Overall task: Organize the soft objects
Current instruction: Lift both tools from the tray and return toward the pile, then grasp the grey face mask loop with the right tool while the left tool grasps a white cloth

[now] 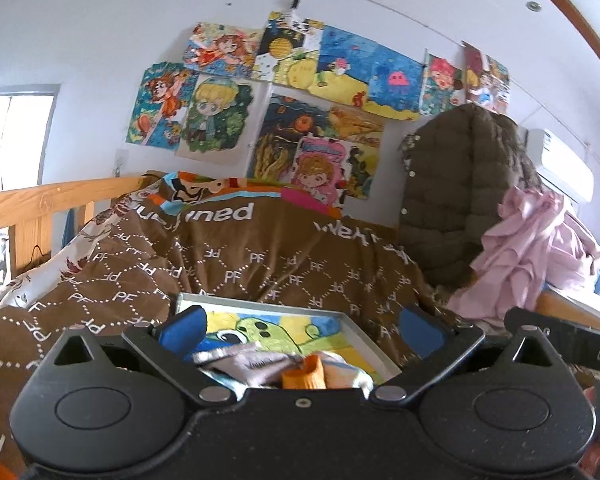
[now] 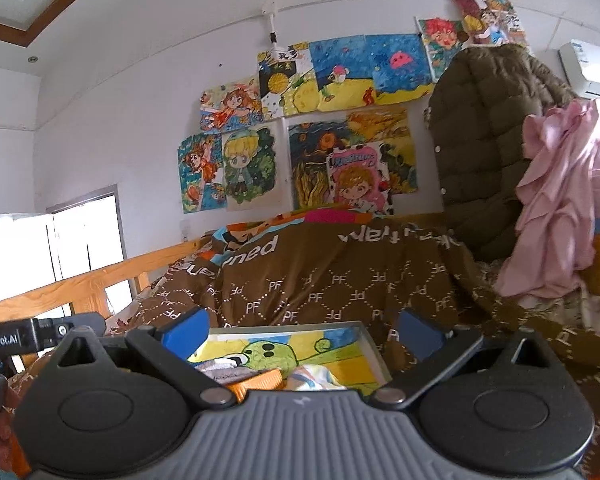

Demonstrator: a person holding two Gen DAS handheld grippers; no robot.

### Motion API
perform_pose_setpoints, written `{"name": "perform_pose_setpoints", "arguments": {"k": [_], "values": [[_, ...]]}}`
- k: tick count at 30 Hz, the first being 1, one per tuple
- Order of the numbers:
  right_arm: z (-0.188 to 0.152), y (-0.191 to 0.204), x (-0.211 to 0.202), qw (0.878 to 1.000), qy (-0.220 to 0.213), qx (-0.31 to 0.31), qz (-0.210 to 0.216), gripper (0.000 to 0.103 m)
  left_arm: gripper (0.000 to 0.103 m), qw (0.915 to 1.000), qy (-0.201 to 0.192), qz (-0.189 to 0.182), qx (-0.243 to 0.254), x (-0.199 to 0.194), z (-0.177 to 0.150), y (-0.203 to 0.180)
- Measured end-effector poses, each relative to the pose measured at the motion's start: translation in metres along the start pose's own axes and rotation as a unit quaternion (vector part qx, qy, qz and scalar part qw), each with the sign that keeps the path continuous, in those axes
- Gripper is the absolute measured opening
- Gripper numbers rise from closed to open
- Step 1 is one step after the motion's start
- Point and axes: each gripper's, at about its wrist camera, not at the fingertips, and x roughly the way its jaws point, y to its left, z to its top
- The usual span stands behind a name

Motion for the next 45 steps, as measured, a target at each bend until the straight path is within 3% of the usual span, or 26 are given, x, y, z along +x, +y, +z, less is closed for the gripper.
{"name": "perform_pose_setpoints", "arguments": {"k": [7, 11, 16, 24, 34, 37, 45], "values": [[-0.009, -0.004, -0.037, 1.0, 0.01, 0.012, -0.022, 0.103, 0.102, 0.9995, 0.023, -0.016, 0.012, -0.025, -0.02, -0.019], [-0.015, -0.01, -0.045, 0.998, 0.035, 0.032, -0.038, 0.103, 0.102, 0.9988, 0.04, -0.025, 0.015, -0.032, -0.03, -0.026], [-0.02, -0.017, -0.039, 0.994, 0.074, 0.048, -0.063, 0.103, 0.102, 0.9938, 0.098, -0.053, -0.004, -0.029, -0.056, -0.031], [-0.035, -0.037, -0.022, 0.979, 0.157, 0.095, -0.091, 0.103, 0.102, 0.9862, 0.152, -0.061, 0.022, -0.018, -0.081, -0.037], [-0.058, -0.042, 0.014, 0.955, 0.263, 0.109, -0.085, 0.103, 0.102, 0.98, 0.191, -0.047, 0.028, 0.002, -0.095, -0.033], [-0.063, -0.041, 0.023, 0.951, 0.275, 0.114, -0.08, 0.103, 0.102, 0.9793, 0.195, -0.041, 0.034, 0.008, -0.098, -0.033], [-0.077, -0.042, 0.059, 0.938, 0.322, 0.107, -0.068, 0.103, 0.102, 0.9851, 0.157, -0.034, 0.061, 0.022, -0.099, -0.039]]}}
